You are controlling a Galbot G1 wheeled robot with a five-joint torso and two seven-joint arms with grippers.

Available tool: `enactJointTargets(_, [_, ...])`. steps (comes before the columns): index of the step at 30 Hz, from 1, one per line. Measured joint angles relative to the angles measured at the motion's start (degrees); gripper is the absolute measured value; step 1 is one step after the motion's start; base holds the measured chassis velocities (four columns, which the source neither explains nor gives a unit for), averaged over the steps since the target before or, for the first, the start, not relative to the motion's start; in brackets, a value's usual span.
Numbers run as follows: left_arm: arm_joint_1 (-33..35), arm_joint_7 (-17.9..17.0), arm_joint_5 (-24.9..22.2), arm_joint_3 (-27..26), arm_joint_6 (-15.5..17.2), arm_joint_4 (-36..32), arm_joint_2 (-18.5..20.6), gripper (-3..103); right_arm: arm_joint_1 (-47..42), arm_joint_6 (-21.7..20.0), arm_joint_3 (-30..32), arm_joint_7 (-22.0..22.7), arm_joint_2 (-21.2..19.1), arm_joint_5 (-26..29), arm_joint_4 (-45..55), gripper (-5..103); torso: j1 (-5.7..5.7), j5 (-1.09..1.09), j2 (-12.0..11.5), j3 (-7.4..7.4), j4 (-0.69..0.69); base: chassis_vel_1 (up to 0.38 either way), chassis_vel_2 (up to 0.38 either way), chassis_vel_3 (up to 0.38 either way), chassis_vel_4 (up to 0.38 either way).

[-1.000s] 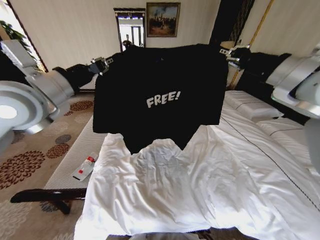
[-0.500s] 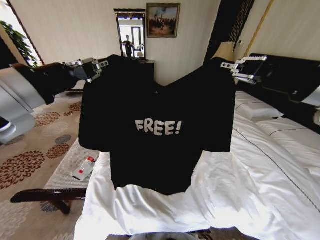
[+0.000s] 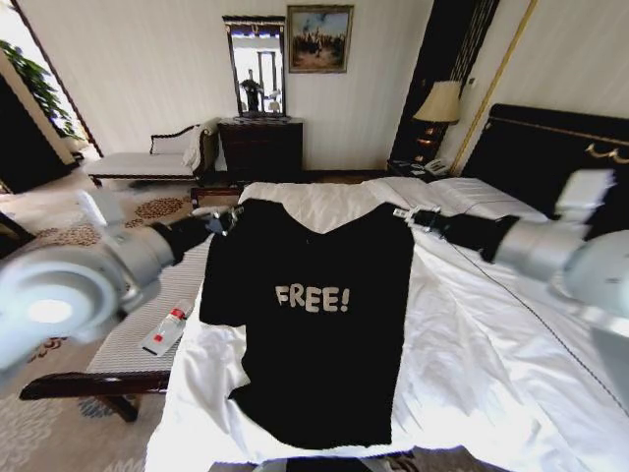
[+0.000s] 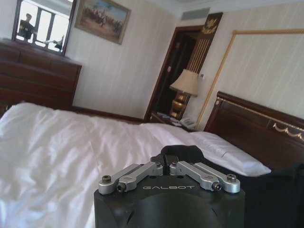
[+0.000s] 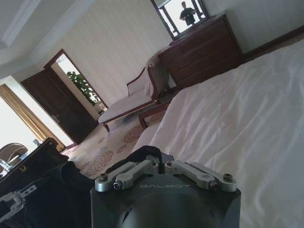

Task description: Fold the clothes on the bed.

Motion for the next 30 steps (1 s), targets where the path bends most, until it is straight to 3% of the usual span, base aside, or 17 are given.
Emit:
enactJointTargets(3, [-1.8, 1.4, 7.0, 8.4, -0.5, 6.3, -6.0, 1, 1.4, -0.4, -6.4, -2.8, 4.9, -7.3, -6.9, 1, 0.0, -0.04, 0.0, 0.0, -0.01, 0.0, 0.0, 0.0, 0.0])
enactJointTargets(6, [-2.2, 1.7, 10.0, 12.3, -0.7, 9.3, -9.2, 1, 1.8, 0.1, -9.7, -4.0, 7.7, -11.2, -10.2, 1, 0.0, -0.03, 0.0, 0.0, 0.02, 0.0, 0.0, 0.0, 0.0])
enactJointTargets(9, [-1.4, 2.5, 15.6, 17.3, -1.2, 15.4, -14.6, 1, 0.1, 1.9, -14.0, -7.1, 12.7, -21.1, -16.5, 1, 0.01, -0.01, 0.0, 0.0, 0.0, 0.0, 0.0, 0.0, 0.0])
enactJointTargets(10, [-1.4, 2.5, 15.6, 17.3, -1.2, 15.4, -14.6, 1, 0.1, 1.9, -14.0, -7.1, 12.7, -21.1, -16.5, 1, 0.01, -0.01, 0.0, 0.0, 0.0, 0.0, 0.0, 0.0, 0.0])
enactJointTargets(12, [-0.7, 3.0, 18.3, 18.3, -1.6, 19.0, -17.2, 1, -1.0, 2.9, -15.8, -9.3, 14.4, -26.8, -19.9, 1, 0.0, 0.0, 0.0, -0.01, -0.02, 0.0, 0.0, 0.0, 0.0])
enactJointTargets(14, [0.9, 3.6, 22.0, 18.2, -2.1, 24.7, -21.8, 1, -2.0, 4.0, -17.7, -14.4, 16.8, -35.2, -25.7, 1, -0.02, -0.02, 0.0, -0.02, 0.01, 0.0, 0.0, 0.0, 0.0])
enactJointTargets(15, [0.9, 3.6, 22.0, 18.2, -2.1, 24.7, -21.8, 1, -2.0, 4.0, -17.7, -14.4, 16.8, -35.2, -25.7, 1, -0.02, -0.02, 0.0, -0.02, 0.01, 0.0, 0.0, 0.0, 0.0])
enactJointTargets(18, [2.9, 4.4, 25.3, 17.4, -2.3, 30.4, -26.7, 1, -2.7, 6.0, -20.1, -19.7, 19.4, -43.3, -32.1, 1, -0.01, -0.03, 0.0, -0.01, -0.02, 0.0, 0.0, 0.0, 0.0])
enactJointTargets(25, [2.8, 6.3, 29.1, 18.8, -2.7, 37.5, -31.3, 1, -0.7, 9.6, -23.1, -21.3, 24.6, -49.2, -39.7, 1, -0.02, -0.04, 0.0, -0.02, 0.02, 0.0, 0.0, 0.0, 0.0])
enactJointTargets(30, [-0.1, 7.4, 29.2, 19.5, -2.7, 41.3, -32.7, 1, 3.6, 11.4, -24.6, -21.4, 26.0, -50.8, -44.4, 1, -0.02, -0.02, 0.0, -0.02, 0.02, 0.0, 0.0, 0.0, 0.0])
